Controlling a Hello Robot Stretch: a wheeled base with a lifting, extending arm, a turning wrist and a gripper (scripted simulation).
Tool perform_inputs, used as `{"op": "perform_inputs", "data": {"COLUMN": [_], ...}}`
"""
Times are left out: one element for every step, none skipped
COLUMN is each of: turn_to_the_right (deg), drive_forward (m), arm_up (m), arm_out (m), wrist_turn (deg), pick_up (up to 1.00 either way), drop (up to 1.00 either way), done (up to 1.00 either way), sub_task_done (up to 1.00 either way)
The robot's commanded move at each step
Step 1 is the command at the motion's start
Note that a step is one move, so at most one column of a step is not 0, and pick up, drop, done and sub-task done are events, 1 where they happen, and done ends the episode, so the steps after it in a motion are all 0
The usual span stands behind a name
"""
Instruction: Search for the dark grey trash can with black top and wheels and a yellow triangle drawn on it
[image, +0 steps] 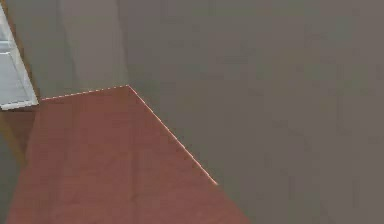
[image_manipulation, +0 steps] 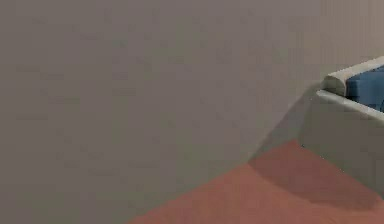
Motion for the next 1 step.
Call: {"op": "perform_inputs", "data": {"turn_to_the_right": [45.0], "drive_forward": [0.00], "arm_up": [0.00], "arm_out": [0.00], "wrist_turn": [0.0], "pick_up": [0.00], "drop": [0.00], "done": [0.00], "sub_task_done": [0.00]}}
